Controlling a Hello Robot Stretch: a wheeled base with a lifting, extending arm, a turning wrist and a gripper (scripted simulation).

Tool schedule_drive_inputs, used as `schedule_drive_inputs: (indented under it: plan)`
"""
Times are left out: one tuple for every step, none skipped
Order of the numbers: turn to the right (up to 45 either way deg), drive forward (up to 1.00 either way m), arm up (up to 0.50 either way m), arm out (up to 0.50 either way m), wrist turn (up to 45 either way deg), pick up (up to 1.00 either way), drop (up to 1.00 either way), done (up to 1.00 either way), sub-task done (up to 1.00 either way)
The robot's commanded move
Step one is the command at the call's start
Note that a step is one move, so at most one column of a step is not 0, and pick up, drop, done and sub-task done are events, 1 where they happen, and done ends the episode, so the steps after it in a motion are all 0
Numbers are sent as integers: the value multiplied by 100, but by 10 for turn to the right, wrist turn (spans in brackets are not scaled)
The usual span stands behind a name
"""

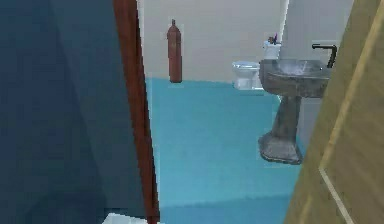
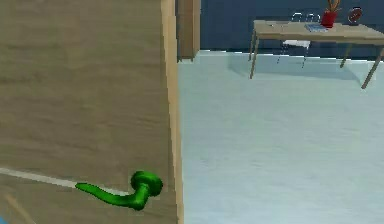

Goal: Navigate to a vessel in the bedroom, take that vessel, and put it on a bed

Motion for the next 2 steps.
schedule_drive_inputs:
  plan:
    - [0,100,0,0,0,0,0,0,0]
    - [0,30,0,0,0,0,0,0,0]
